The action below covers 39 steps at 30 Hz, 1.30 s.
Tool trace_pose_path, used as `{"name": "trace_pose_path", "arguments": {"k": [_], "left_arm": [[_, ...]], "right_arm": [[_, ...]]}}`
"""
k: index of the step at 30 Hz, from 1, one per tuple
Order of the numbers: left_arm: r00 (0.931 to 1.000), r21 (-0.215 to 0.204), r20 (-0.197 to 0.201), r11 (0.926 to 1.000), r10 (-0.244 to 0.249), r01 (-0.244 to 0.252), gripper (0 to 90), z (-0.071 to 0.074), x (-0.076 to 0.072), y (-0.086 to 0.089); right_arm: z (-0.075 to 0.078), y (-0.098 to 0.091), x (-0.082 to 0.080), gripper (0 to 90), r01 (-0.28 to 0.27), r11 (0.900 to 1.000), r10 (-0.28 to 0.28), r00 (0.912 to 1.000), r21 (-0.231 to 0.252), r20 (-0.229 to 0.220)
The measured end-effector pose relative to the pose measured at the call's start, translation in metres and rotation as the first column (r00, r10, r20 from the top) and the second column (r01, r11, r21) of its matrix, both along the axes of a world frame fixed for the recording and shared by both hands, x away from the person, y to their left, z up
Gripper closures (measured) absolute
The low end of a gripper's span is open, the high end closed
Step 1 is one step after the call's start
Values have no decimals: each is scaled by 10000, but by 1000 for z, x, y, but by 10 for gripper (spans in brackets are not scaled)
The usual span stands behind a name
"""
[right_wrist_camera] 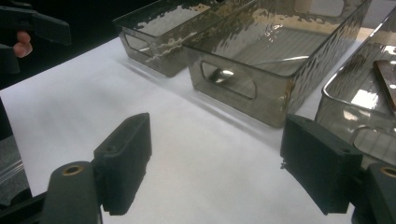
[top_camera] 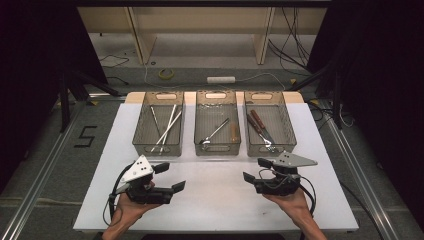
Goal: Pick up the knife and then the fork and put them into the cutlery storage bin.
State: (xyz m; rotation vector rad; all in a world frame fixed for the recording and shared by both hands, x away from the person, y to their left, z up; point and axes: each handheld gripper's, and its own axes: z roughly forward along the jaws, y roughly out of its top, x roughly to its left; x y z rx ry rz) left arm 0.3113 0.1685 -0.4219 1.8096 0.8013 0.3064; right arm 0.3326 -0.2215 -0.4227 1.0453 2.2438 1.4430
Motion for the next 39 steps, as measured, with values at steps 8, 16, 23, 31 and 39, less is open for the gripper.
{"name": "trace_pose_path", "arguments": {"k": [8, 16, 23, 31, 39], "left_arm": [[10000, -118, -75, 9999, -7, 6, 162, 0, 1, 1], [9999, -163, -113, 9999, -22, 20, 161, 0, 1, 1], [9999, -107, -133, 9999, -71, 70, 162, -1, 1, 0], [9999, -130, -126, 9999, -60, 58, 162, -1, 1, 0], [9999, -124, -121, 9999, -68, 67, 162, 0, 1, 0]], "right_arm": [[-5, -6, -12, 256, 108, 9998, -107, 9999, 153, -79], [-8, -9, -19, 243, 294, 9995, -294, 9995, 122, -65], [-8, -10, -21, 235, 339, 9993, -338, 9994, 124, -115], [-7, -11, -21, 235, 371, 9993, -370, 9993, 106, -69], [-7, -10, -21, 234, 367, 9993, -366, 9993, 101, -91]]}}
